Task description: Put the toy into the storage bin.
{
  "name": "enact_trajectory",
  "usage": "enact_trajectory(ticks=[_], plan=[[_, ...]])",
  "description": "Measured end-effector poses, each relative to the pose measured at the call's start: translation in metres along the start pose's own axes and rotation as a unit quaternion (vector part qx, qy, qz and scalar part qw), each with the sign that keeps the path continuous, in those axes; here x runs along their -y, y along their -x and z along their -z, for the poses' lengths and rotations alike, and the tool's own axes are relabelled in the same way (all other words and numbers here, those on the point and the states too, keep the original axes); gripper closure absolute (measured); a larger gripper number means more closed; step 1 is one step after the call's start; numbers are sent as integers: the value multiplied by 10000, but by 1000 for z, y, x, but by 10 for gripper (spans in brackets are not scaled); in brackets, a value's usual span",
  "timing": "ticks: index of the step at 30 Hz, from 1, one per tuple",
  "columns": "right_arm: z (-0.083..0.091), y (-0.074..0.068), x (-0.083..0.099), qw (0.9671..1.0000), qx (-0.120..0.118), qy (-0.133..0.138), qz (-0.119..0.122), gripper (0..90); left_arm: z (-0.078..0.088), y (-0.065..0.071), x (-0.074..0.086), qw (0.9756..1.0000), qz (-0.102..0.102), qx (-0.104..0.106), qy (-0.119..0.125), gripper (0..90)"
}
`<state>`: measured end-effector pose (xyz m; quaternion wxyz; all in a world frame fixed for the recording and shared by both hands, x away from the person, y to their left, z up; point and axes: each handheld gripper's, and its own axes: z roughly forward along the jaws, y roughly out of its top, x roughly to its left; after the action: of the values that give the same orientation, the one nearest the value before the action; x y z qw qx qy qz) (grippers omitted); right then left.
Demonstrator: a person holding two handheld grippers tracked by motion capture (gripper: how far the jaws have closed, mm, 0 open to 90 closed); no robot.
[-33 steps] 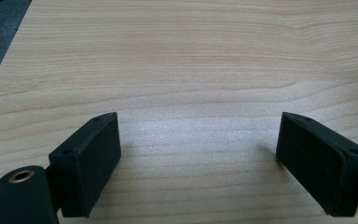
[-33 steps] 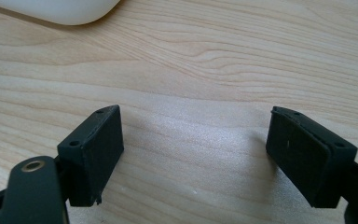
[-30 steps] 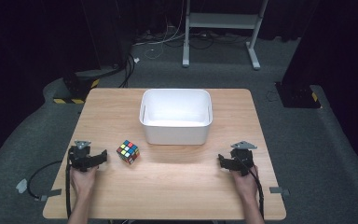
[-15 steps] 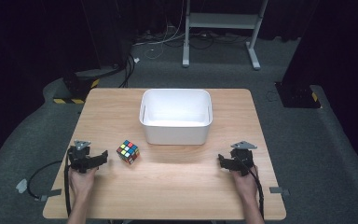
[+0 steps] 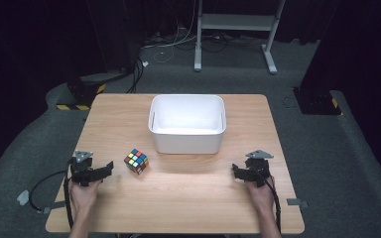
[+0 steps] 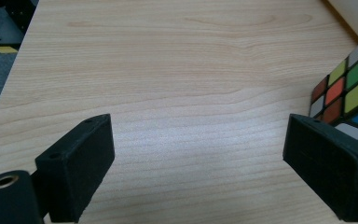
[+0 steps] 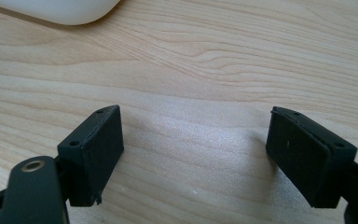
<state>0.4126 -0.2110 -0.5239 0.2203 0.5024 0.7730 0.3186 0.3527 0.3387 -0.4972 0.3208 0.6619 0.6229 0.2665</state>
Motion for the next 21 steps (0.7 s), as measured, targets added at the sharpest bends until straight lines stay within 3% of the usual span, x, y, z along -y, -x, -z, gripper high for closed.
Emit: enact_trajectory(ticks=[3, 15, 21], plan=[[0, 0, 0, 10000, 0, -1, 0, 189, 5, -1, 0, 9999, 65, 146, 39, 90], [0, 0, 0, 10000, -3, -4, -7, 188, 19, 4, 3, 9996, 15, 236, 174, 85], [0, 0, 0, 10000, -4, -4, -7, 188, 22, 6, 3, 9992, -12, 383, 87, 78]])
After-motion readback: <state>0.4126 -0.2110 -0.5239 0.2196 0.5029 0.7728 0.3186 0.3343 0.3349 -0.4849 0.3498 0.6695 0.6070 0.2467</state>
